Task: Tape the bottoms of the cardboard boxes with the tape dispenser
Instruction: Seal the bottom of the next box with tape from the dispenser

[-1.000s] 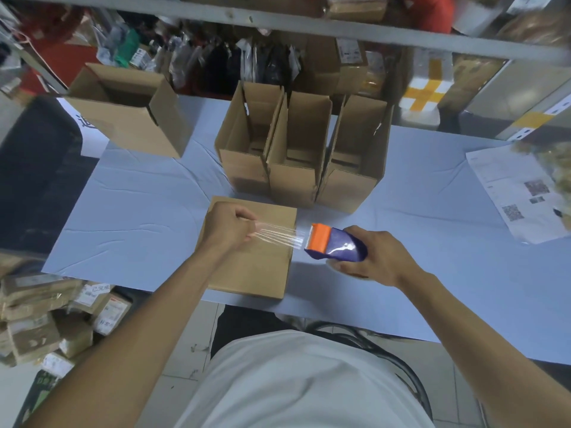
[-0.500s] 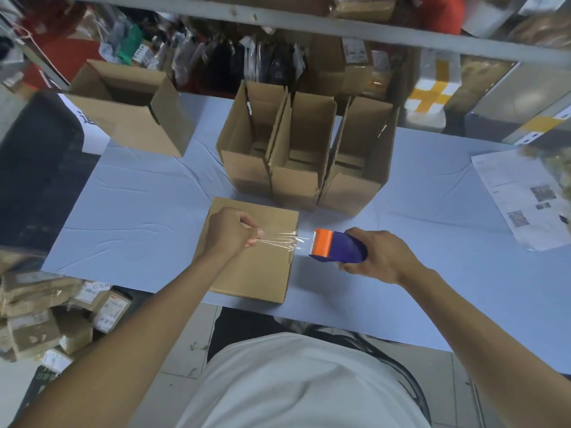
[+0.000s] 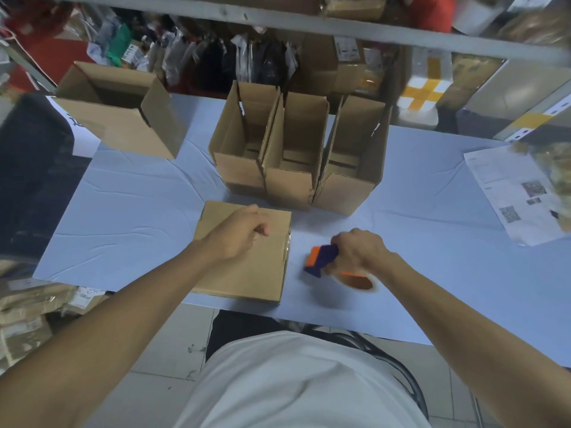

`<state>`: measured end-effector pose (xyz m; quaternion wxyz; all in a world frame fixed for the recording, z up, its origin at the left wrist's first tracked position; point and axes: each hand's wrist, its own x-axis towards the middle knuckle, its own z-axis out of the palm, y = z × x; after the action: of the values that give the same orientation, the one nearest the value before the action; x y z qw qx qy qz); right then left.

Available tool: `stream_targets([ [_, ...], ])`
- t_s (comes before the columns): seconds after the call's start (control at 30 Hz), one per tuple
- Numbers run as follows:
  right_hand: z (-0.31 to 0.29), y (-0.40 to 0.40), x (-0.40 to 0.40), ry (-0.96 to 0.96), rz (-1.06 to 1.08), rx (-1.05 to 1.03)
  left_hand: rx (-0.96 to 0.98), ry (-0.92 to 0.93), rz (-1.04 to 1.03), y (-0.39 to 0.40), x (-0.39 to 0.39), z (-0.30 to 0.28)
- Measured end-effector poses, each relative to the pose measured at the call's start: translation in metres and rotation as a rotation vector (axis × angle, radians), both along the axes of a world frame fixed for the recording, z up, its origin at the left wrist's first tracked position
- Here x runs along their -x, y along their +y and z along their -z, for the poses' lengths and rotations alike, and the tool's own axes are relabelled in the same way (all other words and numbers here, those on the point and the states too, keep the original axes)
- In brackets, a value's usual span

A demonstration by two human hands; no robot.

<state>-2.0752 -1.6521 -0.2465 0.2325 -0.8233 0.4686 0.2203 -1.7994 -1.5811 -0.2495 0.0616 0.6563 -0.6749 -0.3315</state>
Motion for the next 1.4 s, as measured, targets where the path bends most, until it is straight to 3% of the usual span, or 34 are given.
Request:
stream_targets([
  [0.07,0.003,0.005,0.01,0.023,0.029,-0.025,0.044,0.043,-0.06,0.005,-0.007,0.004],
  [0.2,-0.005,0.009,0.036,-0.172,0.213,0.001,0.178,0.131,-0.215,0.016,0.002,0.01],
  [0.33,-0.018,0.018,0.04,-0.305,0.267,0.054,0.303,-0.105,-0.251,0.019,0.016,0.003],
  [0.43,-0.021,0.027,0.041,-0.329,0.238,0.082,0.28,-0.137,-0.388,0.017,0.035,-0.006],
  [0.47,-0.021,0.029,0.041,-0.331,0.231,0.09,0.286,-0.101,-0.378,0.016,0.042,-0.007],
  [0.6,-0.022,0.034,0.04,-0.336,0.211,0.083,0.339,-0.17,0.026,0.02,0.068,0.003],
  [0.87,-0.028,0.037,0.044,-0.382,0.15,0.071,0.204,-0.253,0.033,0.014,0.076,0.003],
  [0.93,-0.03,0.037,0.046,-0.431,0.159,0.087,0.074,-0.124,-0.033,0.008,0.077,-0.005],
  [1.07,-0.032,0.039,0.047,-0.525,0.158,0.086,0.038,0.29,-0.325,0.018,0.072,-0.015],
  [1.2,-0.031,0.041,0.041,-0.618,0.122,0.04,-0.249,0.774,-0.584,0.037,0.08,-0.014],
  [1.3,-0.033,0.041,0.036,-0.664,0.104,0.015,-0.327,0.893,-0.737,0.04,0.078,-0.015],
  [1.4,-0.032,0.041,0.031,-0.673,0.083,0.012,-0.298,0.872,-0.78,0.042,0.076,-0.021],
])
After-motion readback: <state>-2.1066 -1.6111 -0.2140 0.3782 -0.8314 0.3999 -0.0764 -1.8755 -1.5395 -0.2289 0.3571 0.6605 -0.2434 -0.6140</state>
